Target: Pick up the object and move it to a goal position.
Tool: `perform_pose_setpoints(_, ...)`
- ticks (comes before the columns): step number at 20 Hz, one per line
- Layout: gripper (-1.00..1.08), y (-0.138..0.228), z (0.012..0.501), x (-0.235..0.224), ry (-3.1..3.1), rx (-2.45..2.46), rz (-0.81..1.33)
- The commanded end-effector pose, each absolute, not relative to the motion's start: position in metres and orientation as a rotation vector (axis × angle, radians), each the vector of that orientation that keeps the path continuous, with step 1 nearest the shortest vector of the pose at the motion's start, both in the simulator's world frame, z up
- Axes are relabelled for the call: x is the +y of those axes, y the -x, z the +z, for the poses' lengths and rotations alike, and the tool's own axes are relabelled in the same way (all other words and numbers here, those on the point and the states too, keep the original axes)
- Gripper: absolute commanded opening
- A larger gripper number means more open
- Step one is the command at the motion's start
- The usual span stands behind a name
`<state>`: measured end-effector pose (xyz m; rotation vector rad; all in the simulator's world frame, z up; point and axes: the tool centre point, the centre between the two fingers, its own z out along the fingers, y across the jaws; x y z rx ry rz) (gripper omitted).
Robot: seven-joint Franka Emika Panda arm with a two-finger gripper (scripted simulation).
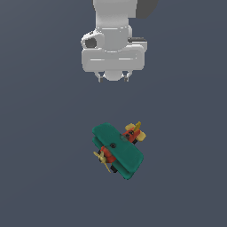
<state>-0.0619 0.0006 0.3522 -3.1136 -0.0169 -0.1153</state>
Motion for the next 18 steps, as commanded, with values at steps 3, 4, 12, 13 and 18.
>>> perform_pose_setpoints(3, 0.28, 0.062, 0.352, 0.002, 3.114, -0.021, -0.115)
perform_pose_setpoints(4, 0.28, 0.062, 0.351, 0.004, 3.114, -0.026, -0.114)
perform_pose_setpoints(12, 0.28, 0.06, 0.354, 0.016, 3.115, -0.063, -0.132)
perform_pose_setpoints(13, 0.28, 0.06, 0.355, 0.016, 3.116, -0.063, -0.137)
perform_pose_setpoints(18, 0.28, 0.059, 0.368, 0.012, 3.117, -0.063, -0.182)
